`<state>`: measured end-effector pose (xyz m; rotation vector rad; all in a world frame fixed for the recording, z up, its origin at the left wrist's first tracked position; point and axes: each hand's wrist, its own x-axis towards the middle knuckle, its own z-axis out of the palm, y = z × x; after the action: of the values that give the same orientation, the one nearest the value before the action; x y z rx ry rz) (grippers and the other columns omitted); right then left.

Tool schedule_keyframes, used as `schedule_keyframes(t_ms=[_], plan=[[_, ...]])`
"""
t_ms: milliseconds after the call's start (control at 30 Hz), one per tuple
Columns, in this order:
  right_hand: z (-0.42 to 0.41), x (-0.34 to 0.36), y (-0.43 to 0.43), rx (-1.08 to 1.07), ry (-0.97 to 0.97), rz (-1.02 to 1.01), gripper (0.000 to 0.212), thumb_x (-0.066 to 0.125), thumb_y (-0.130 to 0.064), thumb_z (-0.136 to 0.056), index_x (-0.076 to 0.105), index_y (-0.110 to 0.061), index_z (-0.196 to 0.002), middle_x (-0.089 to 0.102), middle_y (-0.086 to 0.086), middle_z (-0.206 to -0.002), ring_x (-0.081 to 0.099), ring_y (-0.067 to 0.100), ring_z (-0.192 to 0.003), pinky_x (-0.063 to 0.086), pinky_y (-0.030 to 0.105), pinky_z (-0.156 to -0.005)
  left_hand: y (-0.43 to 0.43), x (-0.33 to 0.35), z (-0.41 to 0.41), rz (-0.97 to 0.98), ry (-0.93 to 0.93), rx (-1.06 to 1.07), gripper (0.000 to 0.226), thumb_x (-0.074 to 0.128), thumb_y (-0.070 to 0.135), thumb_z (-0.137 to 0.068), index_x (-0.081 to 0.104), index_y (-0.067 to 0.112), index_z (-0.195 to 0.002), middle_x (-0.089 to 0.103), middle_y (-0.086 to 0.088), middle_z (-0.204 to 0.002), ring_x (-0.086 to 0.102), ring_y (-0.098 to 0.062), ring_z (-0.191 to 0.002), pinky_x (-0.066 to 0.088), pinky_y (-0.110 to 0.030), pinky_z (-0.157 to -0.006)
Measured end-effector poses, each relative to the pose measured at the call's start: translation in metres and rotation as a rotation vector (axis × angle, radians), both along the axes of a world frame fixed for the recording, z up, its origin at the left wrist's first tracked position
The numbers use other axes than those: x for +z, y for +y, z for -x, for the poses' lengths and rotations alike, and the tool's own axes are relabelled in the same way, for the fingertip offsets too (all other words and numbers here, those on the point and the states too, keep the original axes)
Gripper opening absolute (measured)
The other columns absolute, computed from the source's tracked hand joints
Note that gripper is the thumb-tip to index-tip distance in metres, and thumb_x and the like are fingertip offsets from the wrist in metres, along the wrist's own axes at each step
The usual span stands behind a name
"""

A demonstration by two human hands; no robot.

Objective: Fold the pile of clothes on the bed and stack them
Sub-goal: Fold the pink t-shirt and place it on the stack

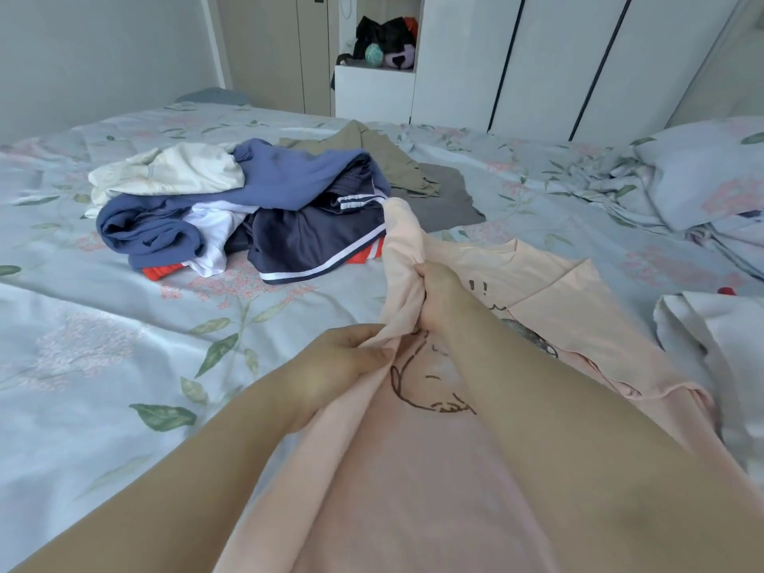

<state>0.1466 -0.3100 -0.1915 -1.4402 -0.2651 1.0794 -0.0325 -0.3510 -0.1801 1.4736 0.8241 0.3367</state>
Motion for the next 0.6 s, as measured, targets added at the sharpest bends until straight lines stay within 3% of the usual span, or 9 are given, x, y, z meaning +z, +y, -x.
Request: schedule_keyframes(t_ms=[67, 167, 300, 367, 433, 467, 533, 600], plan=[[-0.024, 0.011, -0.016, -0.072, 0.026, -0.054, 0.028, 0.04, -0.015, -0.099, 0.057, -0.003, -0.117, 0.062, 0.016, -0.103, 0.058, 0.029, -0.096, 0.046, 0.04, -0.093, -0.012, 0.004, -0.026, 0.009, -0.032, -0.049, 0.03, 0.052, 0.01, -0.095, 0.065, 0.024, -0.118, 0.071, 0.002, -0.111, 0.067, -0.015, -0.101, 0.052, -0.023, -0.087], [-0.065, 0.02, -0.047, -0.172, 0.074, -0.141, 0.021, 0.037, -0.011, -0.099, 0.059, -0.01, -0.098, 0.06, 0.009, -0.087, 0.056, 0.023, -0.075, 0.045, 0.037, -0.088, -0.035, 0.004, -0.065, 0.039, -0.073, -0.104, 0.031, 0.05, 0.007, -0.095, 0.064, 0.021, -0.119, 0.071, -0.003, -0.108, 0.068, -0.016, -0.09, 0.054, -0.022, -0.077], [-0.122, 0.024, -0.092, -0.281, 0.0, -0.143, 0.024, 0.035, -0.005, -0.099, 0.056, -0.015, -0.099, 0.057, 0.005, -0.085, 0.053, 0.018, -0.07, 0.046, 0.031, -0.067, -0.07, -0.003, -0.117, 0.062, -0.133, -0.148, 0.033, 0.049, 0.003, -0.094, 0.062, 0.021, -0.119, 0.068, 0.001, -0.098, 0.064, -0.006, -0.075, 0.052, -0.016, -0.066], [-0.149, 0.019, -0.113, -0.355, -0.098, -0.089, 0.028, 0.034, -0.002, -0.098, 0.058, -0.009, -0.11, 0.059, 0.007, -0.095, 0.05, 0.015, -0.067, 0.045, 0.029, -0.065, -0.087, -0.006, -0.142, 0.071, -0.156, -0.171, 0.032, 0.049, 0.002, -0.094, 0.062, 0.021, -0.117, 0.067, 0.002, -0.095, 0.064, -0.008, -0.077, 0.053, -0.021, -0.069], [-0.173, 0.014, -0.134, -0.397, -0.183, -0.07, 0.04, 0.03, 0.002, -0.097, 0.053, -0.009, -0.127, 0.059, 0.008, -0.114, 0.05, 0.014, -0.067, 0.045, 0.024, -0.057, -0.102, -0.009, -0.163, 0.057, -0.142, -0.187, 0.033, 0.05, 0.004, -0.094, 0.062, 0.017, -0.121, 0.067, -0.002, -0.103, 0.064, -0.017, -0.09, 0.052, -0.03, -0.082], [-0.181, 0.013, -0.145, -0.411, -0.207, -0.064, 0.044, 0.027, 0.005, -0.096, 0.051, -0.01, -0.13, 0.059, 0.009, -0.114, 0.05, 0.013, -0.067, 0.045, 0.021, -0.052, -0.109, -0.01, -0.172, 0.029, -0.129, -0.188, 0.033, 0.05, 0.004, -0.094, 0.061, 0.015, -0.123, 0.066, -0.003, -0.108, 0.063, -0.019, -0.097, 0.05, -0.03, -0.088], [-0.194, 0.003, -0.16, -0.399, -0.269, 0.008, 0.046, 0.025, 0.007, -0.093, 0.053, -0.013, -0.123, 0.059, 0.008, -0.094, 0.048, 0.014, -0.064, 0.042, 0.017, -0.046, -0.12, -0.014, -0.186, -0.04, -0.087, -0.194, 0.032, 0.051, 0.008, -0.094, 0.059, 0.015, -0.124, 0.065, 0.0, -0.107, 0.061, -0.016, -0.098, 0.047, -0.027, -0.091], [-0.197, -0.007, -0.168, -0.341, -0.303, 0.108, 0.033, 0.036, 0.003, -0.088, 0.059, -0.015, -0.103, 0.058, 0.013, -0.09, 0.052, 0.021, -0.071, 0.046, 0.023, -0.062, -0.126, -0.02, -0.19, -0.145, 0.04, -0.224, 0.033, 0.054, 0.019, -0.094, 0.054, 0.019, -0.127, 0.06, 0.003, -0.102, 0.058, -0.015, -0.097, 0.045, -0.026, -0.092]])
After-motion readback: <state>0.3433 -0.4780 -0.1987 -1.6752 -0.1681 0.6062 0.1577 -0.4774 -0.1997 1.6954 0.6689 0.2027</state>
